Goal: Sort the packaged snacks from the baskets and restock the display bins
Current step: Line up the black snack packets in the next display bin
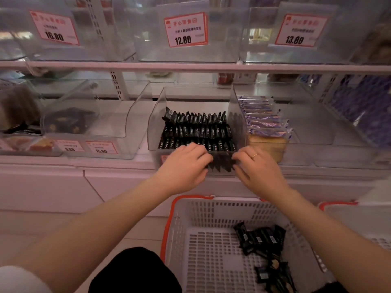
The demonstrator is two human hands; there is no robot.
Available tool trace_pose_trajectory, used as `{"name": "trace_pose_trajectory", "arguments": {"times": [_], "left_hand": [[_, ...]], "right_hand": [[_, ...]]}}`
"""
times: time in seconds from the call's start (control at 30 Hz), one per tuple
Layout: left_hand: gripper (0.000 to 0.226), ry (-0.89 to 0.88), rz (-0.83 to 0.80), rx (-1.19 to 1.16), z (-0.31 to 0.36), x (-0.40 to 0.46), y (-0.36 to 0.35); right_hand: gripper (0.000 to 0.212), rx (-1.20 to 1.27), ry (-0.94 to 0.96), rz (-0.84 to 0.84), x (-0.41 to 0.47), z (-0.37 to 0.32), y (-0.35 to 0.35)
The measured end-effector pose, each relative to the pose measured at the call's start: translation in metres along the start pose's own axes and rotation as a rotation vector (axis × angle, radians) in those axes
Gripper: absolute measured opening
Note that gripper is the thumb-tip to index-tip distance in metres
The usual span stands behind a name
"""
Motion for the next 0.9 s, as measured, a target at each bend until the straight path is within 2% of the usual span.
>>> {"name": "trace_pose_trajectory", "arguments": {"times": [0.03, 0.07, 0.17, 0.23, 0.27, 0.33, 0.47, 0.67, 0.8, 0.9], "left_hand": [[0.027, -0.019, -0.095, -0.063, 0.015, -0.001, -0.007], [0.027, -0.002, -0.226, -0.111, 0.029, -0.003, -0.017], [0.028, 0.103, -0.613, -0.171, 0.061, -0.019, -0.065], [0.025, 0.148, -0.743, -0.245, 0.083, -0.030, -0.093], [0.024, 0.166, -0.773, -0.275, 0.094, -0.035, -0.107], [0.024, 0.190, -0.829, -0.311, 0.115, -0.046, -0.135], [0.022, 0.224, -0.940, -0.387, 0.160, -0.067, -0.190], [0.021, 0.333, -1.087, -0.464, 0.209, -0.098, -0.263], [0.023, 0.516, -1.151, -0.557, 0.230, -0.120, -0.303], [0.027, 0.590, -1.165, -0.594, 0.247, -0.136, -0.328]], "right_hand": [[0.011, 0.005, -0.005, -0.062, -0.016, 0.003, 0.001], [0.007, 0.014, -0.036, -0.198, -0.032, 0.006, -0.001], [0.014, 0.098, -0.242, -0.706, -0.080, 0.030, -0.009], [0.018, 0.121, -0.334, -0.948, -0.108, 0.047, -0.007], [0.019, 0.105, -0.333, -0.999, -0.120, 0.056, -0.006], [0.020, 0.060, -0.334, -1.061, -0.146, 0.072, -0.002], [0.021, 0.074, -0.491, -1.179, -0.208, 0.097, -0.001], [0.014, 0.128, -0.730, -1.267, -0.317, 0.095, -0.049], [0.029, 0.070, -0.934, -1.366, -0.374, 0.085, -0.085], [0.034, -0.016, -0.998, -1.343, -0.394, 0.074, -0.105]]}}
Point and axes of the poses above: each hand's wrist, its own x-axis towards the middle knuckle, its own y-axis out of the back of the hand, z = x × y, the point moved 2 cm from there along x, towards the middle knuckle, and after that the axes turned 15 degrees about z, right-handed, at the moved point
